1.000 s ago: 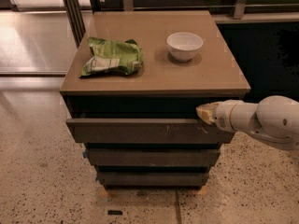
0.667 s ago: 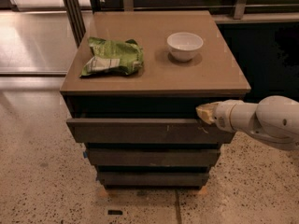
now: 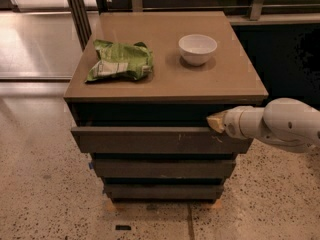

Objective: Open top drawer

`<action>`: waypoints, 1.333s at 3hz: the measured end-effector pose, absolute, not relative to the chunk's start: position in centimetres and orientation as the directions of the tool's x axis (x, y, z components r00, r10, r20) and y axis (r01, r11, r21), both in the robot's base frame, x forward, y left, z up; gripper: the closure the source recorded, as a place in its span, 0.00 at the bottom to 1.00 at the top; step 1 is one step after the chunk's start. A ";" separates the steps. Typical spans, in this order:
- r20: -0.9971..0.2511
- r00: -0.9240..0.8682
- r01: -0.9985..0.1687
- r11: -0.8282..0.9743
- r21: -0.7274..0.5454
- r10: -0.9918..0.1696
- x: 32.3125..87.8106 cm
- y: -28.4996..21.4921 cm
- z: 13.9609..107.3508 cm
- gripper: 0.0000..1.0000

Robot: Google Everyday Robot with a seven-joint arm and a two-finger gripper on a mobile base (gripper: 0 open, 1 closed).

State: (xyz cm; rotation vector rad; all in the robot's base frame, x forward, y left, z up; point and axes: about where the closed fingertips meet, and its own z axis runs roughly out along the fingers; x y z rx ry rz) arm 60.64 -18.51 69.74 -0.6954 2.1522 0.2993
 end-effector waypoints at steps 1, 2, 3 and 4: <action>-0.741 -0.533 -0.581 0.813 -0.032 -0.410 61.8 -18.2 68.1 1.00; -0.715 -0.565 -0.574 0.819 -0.019 -0.413 62.0 -18.4 67.1 1.00; -0.703 -0.578 -0.576 0.818 -0.008 -0.414 61.6 -18.3 67.1 1.00; -0.703 -0.578 -0.576 0.818 -0.008 -0.414 61.6 -18.3 67.4 1.00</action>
Offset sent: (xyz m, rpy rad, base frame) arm 0.0144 -0.0086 -0.0610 -0.0756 0.1844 -0.0342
